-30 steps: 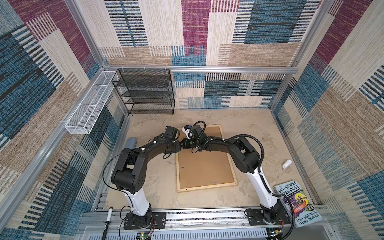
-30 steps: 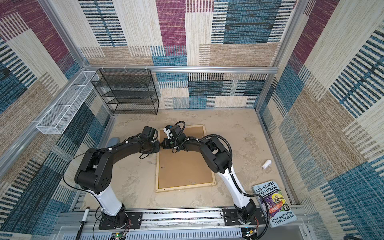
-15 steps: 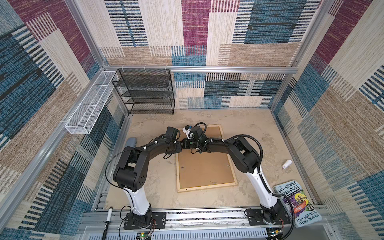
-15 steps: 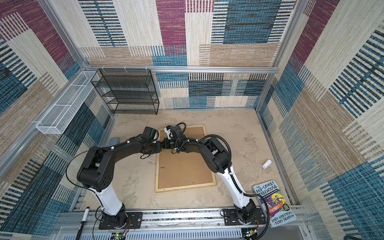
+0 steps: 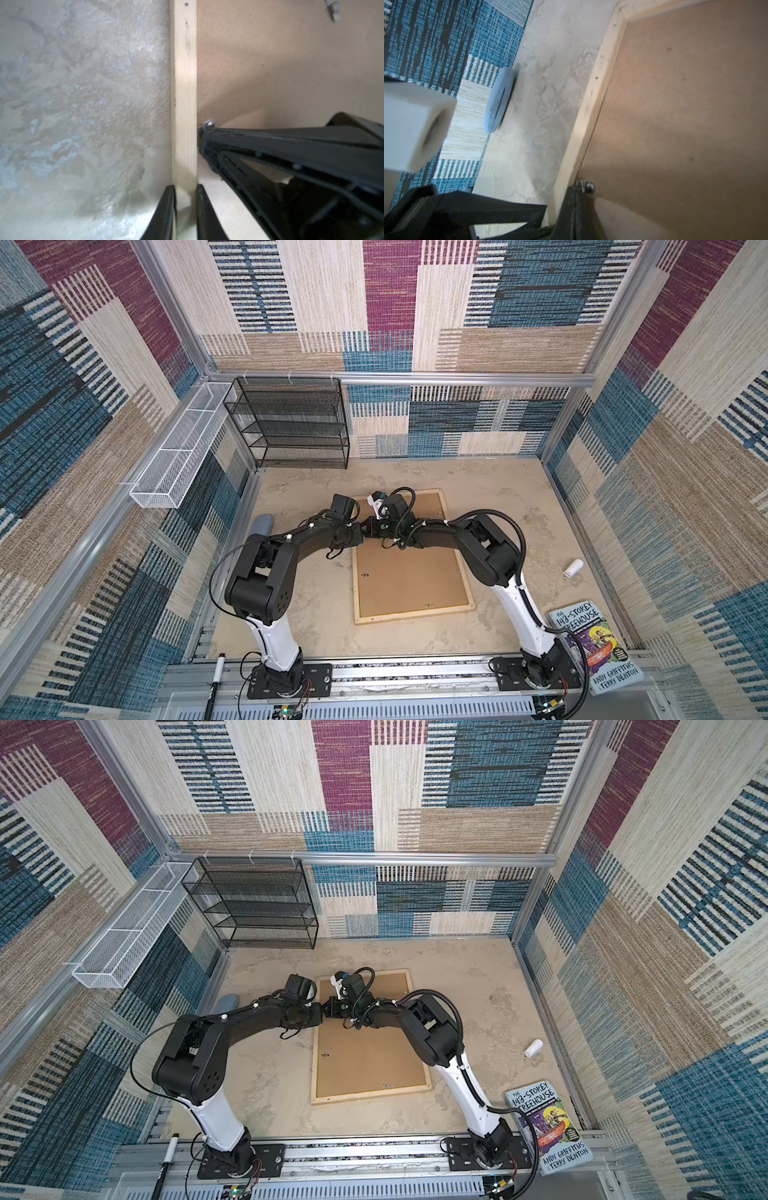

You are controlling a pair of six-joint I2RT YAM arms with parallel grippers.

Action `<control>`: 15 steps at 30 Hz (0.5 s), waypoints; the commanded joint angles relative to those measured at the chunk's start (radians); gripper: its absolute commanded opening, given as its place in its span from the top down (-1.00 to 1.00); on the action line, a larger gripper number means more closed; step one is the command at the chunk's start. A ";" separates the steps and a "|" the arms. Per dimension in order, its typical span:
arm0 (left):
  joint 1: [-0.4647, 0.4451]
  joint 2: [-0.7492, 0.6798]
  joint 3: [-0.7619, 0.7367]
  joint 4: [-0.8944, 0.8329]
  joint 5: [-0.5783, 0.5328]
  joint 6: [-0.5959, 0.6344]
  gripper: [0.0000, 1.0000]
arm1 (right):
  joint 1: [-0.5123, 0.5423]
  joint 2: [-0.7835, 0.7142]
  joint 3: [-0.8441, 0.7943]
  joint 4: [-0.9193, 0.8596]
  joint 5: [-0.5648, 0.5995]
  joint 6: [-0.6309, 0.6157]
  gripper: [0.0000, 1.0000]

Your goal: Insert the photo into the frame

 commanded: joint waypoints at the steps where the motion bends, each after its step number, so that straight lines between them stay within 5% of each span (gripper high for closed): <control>1: 0.006 0.020 -0.006 -0.108 -0.013 -0.011 0.57 | -0.002 -0.021 -0.045 -0.096 0.084 -0.002 0.85; 15: 0.012 0.006 -0.014 -0.097 0.006 0.003 0.60 | 0.009 0.007 0.018 -0.170 0.112 -0.030 1.00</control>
